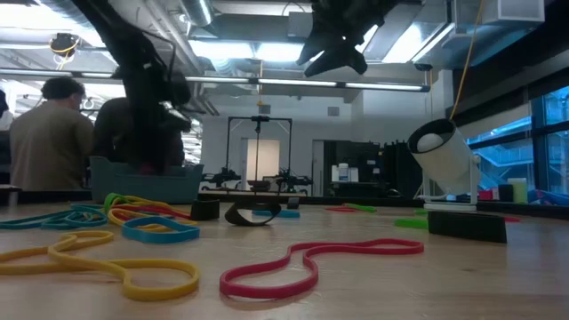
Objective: Pick and place rubber bands into bin
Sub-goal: Put the red rubber band into the bin, then put the black rubber band into the bin
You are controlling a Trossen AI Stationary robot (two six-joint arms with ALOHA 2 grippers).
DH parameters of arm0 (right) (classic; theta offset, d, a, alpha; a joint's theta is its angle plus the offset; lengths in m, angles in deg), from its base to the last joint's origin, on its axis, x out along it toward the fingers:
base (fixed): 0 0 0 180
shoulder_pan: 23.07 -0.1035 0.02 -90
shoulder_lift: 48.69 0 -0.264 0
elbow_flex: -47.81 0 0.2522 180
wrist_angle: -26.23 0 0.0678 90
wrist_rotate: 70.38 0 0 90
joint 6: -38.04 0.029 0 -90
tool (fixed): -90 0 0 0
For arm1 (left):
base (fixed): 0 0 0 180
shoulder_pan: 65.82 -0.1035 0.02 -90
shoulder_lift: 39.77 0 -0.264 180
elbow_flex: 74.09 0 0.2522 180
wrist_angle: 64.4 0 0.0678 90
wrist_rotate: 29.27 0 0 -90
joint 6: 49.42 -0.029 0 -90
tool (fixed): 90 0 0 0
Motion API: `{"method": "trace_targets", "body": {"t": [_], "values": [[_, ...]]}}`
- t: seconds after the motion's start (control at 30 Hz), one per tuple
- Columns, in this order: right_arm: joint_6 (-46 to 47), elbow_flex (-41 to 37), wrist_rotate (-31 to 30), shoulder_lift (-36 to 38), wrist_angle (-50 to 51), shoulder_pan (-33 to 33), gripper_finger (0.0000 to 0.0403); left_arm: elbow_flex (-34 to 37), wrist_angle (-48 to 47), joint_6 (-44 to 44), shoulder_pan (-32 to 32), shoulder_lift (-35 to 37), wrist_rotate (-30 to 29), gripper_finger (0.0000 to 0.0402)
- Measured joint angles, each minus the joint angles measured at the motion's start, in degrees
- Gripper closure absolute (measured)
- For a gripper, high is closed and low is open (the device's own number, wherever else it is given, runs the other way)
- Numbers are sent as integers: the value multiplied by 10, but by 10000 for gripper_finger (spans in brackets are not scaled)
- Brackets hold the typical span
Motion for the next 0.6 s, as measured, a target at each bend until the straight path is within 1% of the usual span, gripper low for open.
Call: {"method": "trace_targets", "body": {"t": [0.17,0.33,0.47,0.6], "values": [[-1,0,0,0,3,0,248,0,0,1,8,-38,-4,360],[-4,0,0,0,20,0,248,0,-2,9,11,-43,-5,312],[-33,0,0,0,40,0,248,0,-2,22,11,-27,-6,280],[-71,0,1,1,76,0,255,0,-2,58,12,18,-5,264]]}}
